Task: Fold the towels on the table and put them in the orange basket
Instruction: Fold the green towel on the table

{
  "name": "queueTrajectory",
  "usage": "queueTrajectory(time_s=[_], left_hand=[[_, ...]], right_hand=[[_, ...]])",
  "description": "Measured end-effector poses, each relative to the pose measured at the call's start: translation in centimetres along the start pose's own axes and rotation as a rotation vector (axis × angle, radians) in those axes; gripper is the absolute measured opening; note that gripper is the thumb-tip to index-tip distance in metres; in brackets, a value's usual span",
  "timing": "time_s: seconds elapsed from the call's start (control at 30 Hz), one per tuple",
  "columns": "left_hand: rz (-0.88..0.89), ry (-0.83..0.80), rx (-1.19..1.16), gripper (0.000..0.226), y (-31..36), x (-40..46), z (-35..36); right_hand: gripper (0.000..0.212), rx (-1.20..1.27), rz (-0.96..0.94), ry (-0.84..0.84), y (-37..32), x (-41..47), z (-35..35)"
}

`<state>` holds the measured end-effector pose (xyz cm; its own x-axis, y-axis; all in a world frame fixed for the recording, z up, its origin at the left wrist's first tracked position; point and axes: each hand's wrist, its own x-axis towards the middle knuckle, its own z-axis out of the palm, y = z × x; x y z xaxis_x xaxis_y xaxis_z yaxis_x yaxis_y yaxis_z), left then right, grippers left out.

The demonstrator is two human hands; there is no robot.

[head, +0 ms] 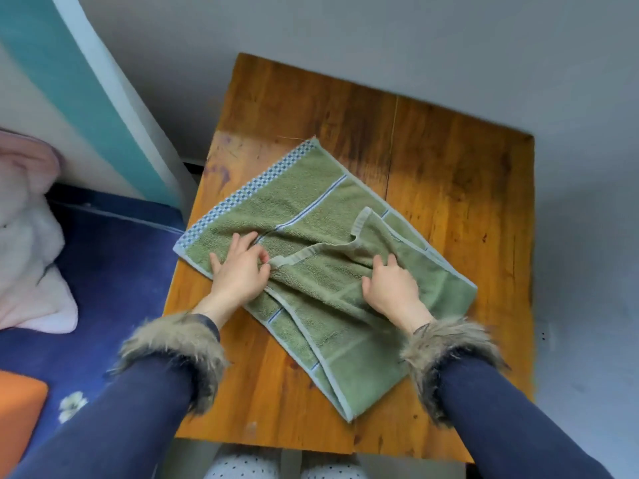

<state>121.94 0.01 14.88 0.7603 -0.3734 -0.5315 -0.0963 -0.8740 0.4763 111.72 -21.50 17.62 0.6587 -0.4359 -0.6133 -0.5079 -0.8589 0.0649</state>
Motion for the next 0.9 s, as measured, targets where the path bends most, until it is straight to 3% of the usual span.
queueTrajectory(time_s=[0.1, 0.27, 0.4, 0.47, 0.53, 0.7, 0.9], left_hand=[[0.089, -0.041, 0.1, 0.009, 2.1, 1.0, 0.4], [0.261, -0.147, 0.234, 0.023, 5.2, 2.2, 1.8], [0.283, -0.04, 0.277, 0.022, 5.8, 1.8, 2.4], [0.252, 0.1, 0.327, 0.021, 5.6, 1.2, 2.2], [0.214, 0.146, 0.336, 0.017, 5.0, 0.5, 1.9], [0.149, 0.138, 0.22, 0.007, 3.5, -0.1, 1.7], [0.184, -0.005, -0.031, 0.013, 4.2, -1.7, 0.3]], right_hand=[[0.037, 0.028, 0.06, -0.062, 1.6, -1.8, -0.3], [0.034, 0.141, 0.138, -0.176, 4.1, -4.6, 1.6], [0.032, 0.291, 0.265, 0.185, 6.0, -4.4, 1.9], [0.028, 0.355, 0.213, 0.332, 6.9, -3.2, 1.8], [0.031, 0.349, 0.084, 0.307, 7.9, -1.5, 1.8], [0.036, 0.195, -0.107, 0.191, 8.9, 1.5, 1.5], [0.021, 0.23, -0.1, 0.112, 10.1, 1.4, 0.9]])
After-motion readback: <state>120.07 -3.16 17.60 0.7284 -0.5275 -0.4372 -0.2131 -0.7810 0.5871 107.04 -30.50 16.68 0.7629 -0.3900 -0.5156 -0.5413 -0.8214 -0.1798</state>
